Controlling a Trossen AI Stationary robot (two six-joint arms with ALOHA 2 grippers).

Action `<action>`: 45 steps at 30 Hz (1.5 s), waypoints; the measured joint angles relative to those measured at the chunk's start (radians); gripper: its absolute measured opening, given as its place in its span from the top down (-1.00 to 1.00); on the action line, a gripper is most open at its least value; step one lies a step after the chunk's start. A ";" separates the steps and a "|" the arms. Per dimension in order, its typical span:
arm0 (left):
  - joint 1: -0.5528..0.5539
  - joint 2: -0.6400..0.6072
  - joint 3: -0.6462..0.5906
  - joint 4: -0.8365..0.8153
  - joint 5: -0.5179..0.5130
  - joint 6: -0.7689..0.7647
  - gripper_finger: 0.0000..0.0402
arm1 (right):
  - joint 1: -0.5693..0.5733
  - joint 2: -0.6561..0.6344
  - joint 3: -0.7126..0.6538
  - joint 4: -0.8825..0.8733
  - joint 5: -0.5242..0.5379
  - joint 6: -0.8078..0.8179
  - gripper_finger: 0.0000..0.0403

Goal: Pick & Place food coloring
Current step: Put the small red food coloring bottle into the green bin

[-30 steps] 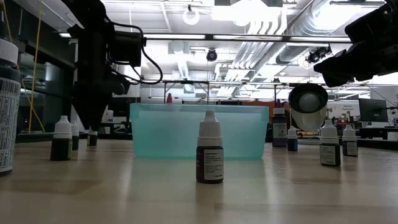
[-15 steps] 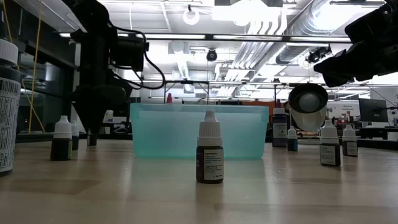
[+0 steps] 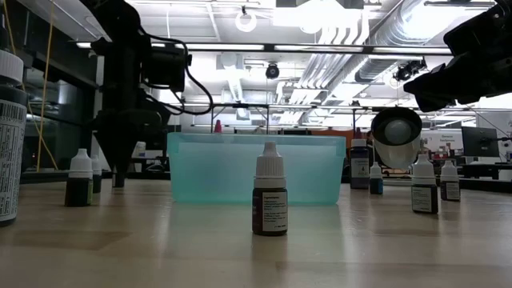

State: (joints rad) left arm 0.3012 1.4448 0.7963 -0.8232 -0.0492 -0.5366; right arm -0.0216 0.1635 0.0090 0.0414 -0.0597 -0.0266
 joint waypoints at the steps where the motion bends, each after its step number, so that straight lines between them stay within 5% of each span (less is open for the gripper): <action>1: 0.000 0.000 0.000 -0.002 0.007 0.006 0.45 | 0.000 0.000 0.000 0.000 0.000 0.000 1.00; 10: 0.000 -0.007 0.002 -0.014 0.018 0.009 0.81 | 0.000 0.000 0.000 0.000 0.000 0.000 1.00; 17: 0.000 -0.038 0.074 -0.092 0.040 0.035 0.78 | 0.000 0.000 0.000 0.000 0.000 0.000 1.00; 30: -0.050 -0.070 0.411 -0.369 0.047 0.102 0.79 | 0.000 0.000 0.000 0.000 0.000 0.000 1.00; 45: -0.224 0.031 0.663 -0.404 0.069 0.071 0.79 | 0.000 0.000 0.000 0.000 0.000 0.000 1.00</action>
State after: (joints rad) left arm 0.0774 1.4754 1.4592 -1.2268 0.0196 -0.4657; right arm -0.0216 0.1635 0.0086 0.0416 -0.0595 -0.0265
